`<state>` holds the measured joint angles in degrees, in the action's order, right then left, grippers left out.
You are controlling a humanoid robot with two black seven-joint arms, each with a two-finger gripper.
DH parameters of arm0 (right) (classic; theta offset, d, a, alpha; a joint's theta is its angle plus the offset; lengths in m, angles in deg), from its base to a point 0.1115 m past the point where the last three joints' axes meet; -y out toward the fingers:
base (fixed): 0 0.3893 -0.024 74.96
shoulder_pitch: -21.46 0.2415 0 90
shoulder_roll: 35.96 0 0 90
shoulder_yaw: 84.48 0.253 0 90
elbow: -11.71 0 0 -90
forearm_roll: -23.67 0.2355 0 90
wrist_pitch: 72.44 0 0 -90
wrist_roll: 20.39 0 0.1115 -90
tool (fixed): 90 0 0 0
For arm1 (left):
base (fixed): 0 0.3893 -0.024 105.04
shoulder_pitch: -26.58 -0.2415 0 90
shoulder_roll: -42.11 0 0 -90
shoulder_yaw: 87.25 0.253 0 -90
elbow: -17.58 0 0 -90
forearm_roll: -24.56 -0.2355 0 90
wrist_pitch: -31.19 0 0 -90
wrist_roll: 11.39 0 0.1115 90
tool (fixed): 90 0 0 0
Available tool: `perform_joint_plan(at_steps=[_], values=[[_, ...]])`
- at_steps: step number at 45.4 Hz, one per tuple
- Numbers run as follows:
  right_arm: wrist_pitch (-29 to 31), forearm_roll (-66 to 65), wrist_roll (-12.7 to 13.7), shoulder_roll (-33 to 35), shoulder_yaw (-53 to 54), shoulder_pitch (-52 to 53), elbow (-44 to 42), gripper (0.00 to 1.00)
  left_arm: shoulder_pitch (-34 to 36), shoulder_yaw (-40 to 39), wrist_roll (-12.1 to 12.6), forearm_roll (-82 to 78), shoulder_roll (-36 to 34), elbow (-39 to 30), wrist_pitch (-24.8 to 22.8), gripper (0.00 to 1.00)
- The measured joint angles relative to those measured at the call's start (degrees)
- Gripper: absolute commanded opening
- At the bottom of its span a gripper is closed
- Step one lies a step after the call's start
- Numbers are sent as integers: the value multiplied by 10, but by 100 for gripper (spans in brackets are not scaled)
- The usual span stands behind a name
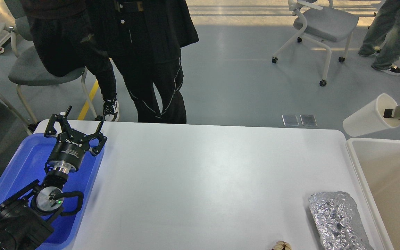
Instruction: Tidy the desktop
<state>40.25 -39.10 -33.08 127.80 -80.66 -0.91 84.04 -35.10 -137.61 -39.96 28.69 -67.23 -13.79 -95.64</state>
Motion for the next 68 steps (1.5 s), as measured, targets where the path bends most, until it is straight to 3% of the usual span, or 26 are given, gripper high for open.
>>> perform_joint_plan(at_steps=[11,24,47,68], values=[[-28,95,-29,1,-5,-63,-74,0,0,0,0,0,0,0,0,100],[-44,217,-41,-35,-5,-147,-194,0,0,0,0,0,0,0,0,100],[-51,424,-44,-163,5,-297,-425,0,0,0,0,0,0,0,0,100],[-52,562,-41,-334,10,-412,-654,0,0,0,0,0,0,0,0,100]])
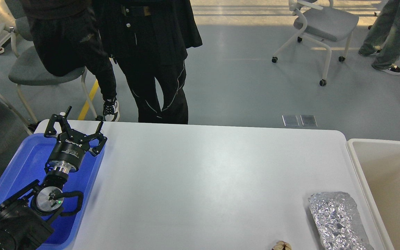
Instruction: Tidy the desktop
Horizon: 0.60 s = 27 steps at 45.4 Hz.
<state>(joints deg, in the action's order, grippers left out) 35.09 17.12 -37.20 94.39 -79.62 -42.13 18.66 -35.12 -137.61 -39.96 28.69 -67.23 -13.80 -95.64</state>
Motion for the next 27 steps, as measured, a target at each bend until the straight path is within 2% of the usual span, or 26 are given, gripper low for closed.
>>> perform_joint_plan(at_steps=[12,27], values=[[-28,26,2,-74,14,-29,-69,0,0,0,0,0,0,0,0,100],[-73,34,3,-104,36,-31,-90,0,0,0,0,0,0,0,1,100]])
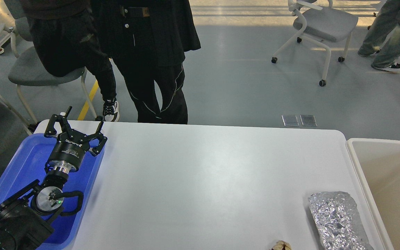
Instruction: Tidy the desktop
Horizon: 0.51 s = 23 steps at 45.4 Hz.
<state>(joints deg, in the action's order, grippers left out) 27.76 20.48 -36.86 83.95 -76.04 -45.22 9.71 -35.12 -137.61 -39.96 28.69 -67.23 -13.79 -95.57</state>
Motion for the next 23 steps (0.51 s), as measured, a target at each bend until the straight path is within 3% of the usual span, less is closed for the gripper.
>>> perform_joint_plan(at_steps=[7,10,14,23], values=[[-11,1,1,-5,8,9,-3,2,0,0,0,0,0,0,0,100],[-14,1,5,-7,11,13,-3,48,0,0,0,0,0,0,0,100],[-18,2,13,-11,12,19,-4,91,0,0,0,0,0,0,0,100],[-22,2,22,-17,14,25,-5,94,0,0,0,0,0,0,0,100]])
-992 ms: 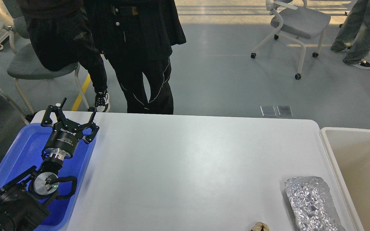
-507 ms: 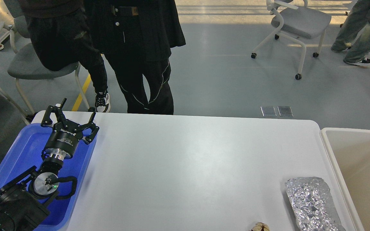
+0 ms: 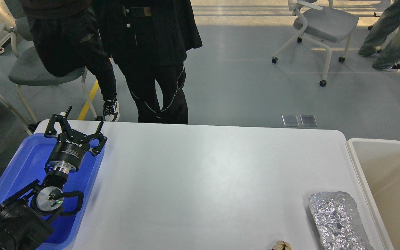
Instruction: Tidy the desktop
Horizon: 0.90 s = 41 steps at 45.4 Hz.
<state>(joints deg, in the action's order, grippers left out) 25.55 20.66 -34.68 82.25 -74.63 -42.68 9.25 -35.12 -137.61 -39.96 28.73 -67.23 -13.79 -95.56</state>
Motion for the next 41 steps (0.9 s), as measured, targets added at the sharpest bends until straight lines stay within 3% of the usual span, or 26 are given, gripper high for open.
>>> perform_joint_plan(at_steps=[31,41], values=[[-43,0,5,-1,47,37,0,98,0,-1,0,1,0,0,1,100],[-40,-4,6,59,152,47,84,99,0,-2,0,1,0,0,1,100]])
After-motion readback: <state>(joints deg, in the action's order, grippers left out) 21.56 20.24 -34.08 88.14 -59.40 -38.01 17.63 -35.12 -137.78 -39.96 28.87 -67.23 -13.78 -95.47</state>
